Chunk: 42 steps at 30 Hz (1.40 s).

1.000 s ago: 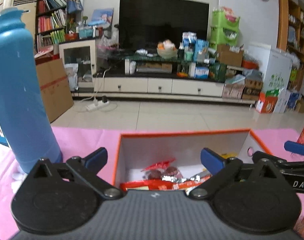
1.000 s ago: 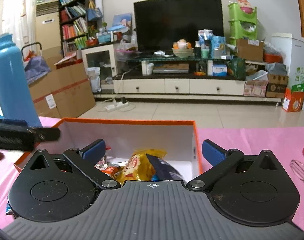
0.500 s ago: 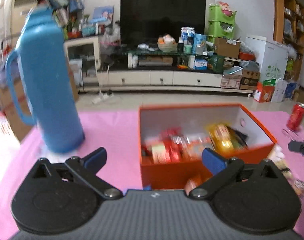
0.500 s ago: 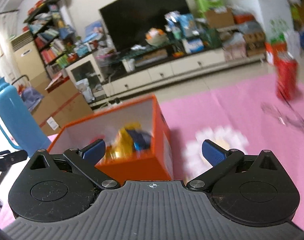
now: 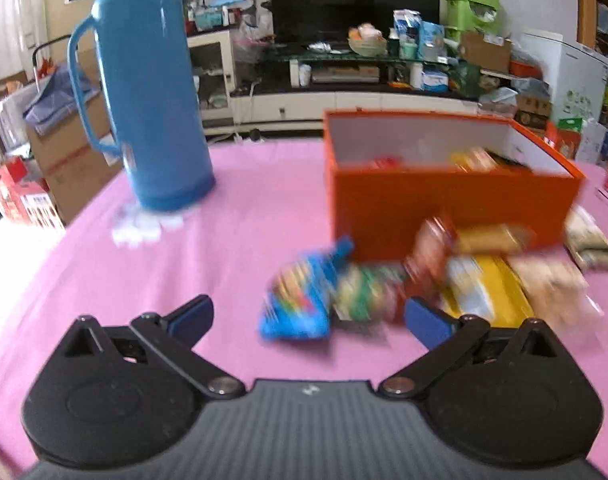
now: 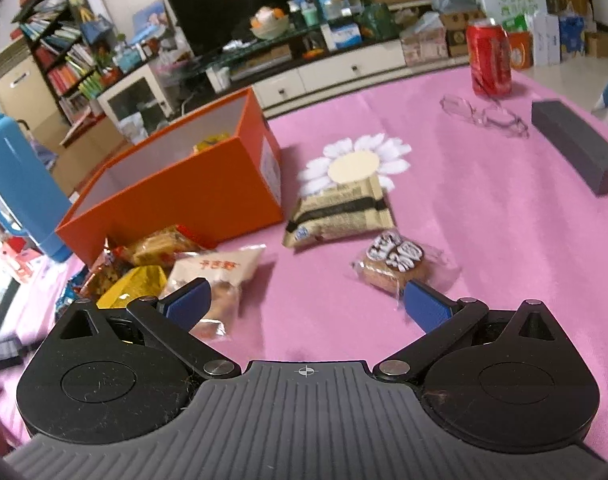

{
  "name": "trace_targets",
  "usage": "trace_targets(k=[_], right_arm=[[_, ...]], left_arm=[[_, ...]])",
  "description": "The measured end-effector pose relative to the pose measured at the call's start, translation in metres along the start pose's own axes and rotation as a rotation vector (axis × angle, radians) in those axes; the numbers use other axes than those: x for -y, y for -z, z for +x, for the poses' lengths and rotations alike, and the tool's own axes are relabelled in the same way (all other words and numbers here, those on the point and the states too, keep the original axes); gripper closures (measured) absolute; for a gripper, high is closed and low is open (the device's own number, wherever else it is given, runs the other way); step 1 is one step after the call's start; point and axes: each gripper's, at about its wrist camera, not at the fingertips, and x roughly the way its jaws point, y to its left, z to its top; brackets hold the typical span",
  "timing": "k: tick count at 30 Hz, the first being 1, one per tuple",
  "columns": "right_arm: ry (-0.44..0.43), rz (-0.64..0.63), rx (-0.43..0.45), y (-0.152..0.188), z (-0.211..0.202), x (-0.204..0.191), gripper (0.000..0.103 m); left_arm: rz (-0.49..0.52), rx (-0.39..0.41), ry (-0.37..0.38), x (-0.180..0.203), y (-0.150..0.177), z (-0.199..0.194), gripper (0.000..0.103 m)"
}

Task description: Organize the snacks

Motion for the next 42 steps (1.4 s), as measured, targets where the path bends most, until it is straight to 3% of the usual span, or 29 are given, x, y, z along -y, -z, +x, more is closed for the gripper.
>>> trace_targets(k=[4, 6, 9, 23, 25, 27, 28, 29, 30, 33, 38, 42], right_arm=[[-0.011, 0.048, -0.023, -0.006, 0.006, 0.006, 0.019], [-0.01, 0.048, -0.028, -0.007, 0.01, 0.007, 0.019], [-0.015, 0.036, -0.045, -0.008, 0.015, 0.005, 0.019], [-0.008, -0.012, -0.087, -0.004, 0.025, -0.003, 0.019], [-0.005, -0.013, -0.084, -0.004, 0.024, -0.002, 0.019], [-0.011, -0.016, -0.078, -0.003, 0.022, 0.0, 0.019], [-0.015, -0.018, -0.07, -0.003, 0.02, 0.002, 0.019], [-0.014, -0.021, -0.058, -0.003, 0.017, 0.004, 0.019], [-0.005, -0.026, -0.037, -0.003, 0.014, 0.006, 0.019], [0.061, -0.042, 0.019, -0.005, 0.004, 0.018, 0.019], [0.17, -0.054, 0.02, -0.008, 0.016, 0.038, 0.019], [0.16, -0.088, -0.002, -0.012, 0.038, 0.03, 0.019]], left_arm=[[0.024, -0.053, 0.012, -0.015, -0.03, 0.052, 0.007], [0.021, -0.109, 0.019, -0.02, -0.034, 0.073, 0.031], [-0.006, -0.146, 0.085, -0.024, -0.03, 0.085, 0.041], [-0.003, -0.212, 0.101, -0.013, 0.04, 0.011, 0.047], [-0.002, -0.218, 0.127, -0.01, 0.048, 0.0, 0.045], [-0.003, -0.178, 0.143, -0.007, 0.047, -0.011, 0.022], [-0.005, -0.134, 0.135, -0.006, 0.043, -0.018, 0.017], [-0.002, -0.084, 0.123, -0.005, 0.039, -0.025, 0.005], [0.002, -0.032, 0.105, -0.005, 0.035, -0.03, 0.0], [-0.002, 0.035, 0.105, -0.007, 0.029, -0.033, 0.0], [-0.085, -0.069, 0.166, -0.013, 0.037, -0.008, 0.001], [-0.101, -0.068, 0.182, -0.018, 0.035, -0.007, 0.0]])
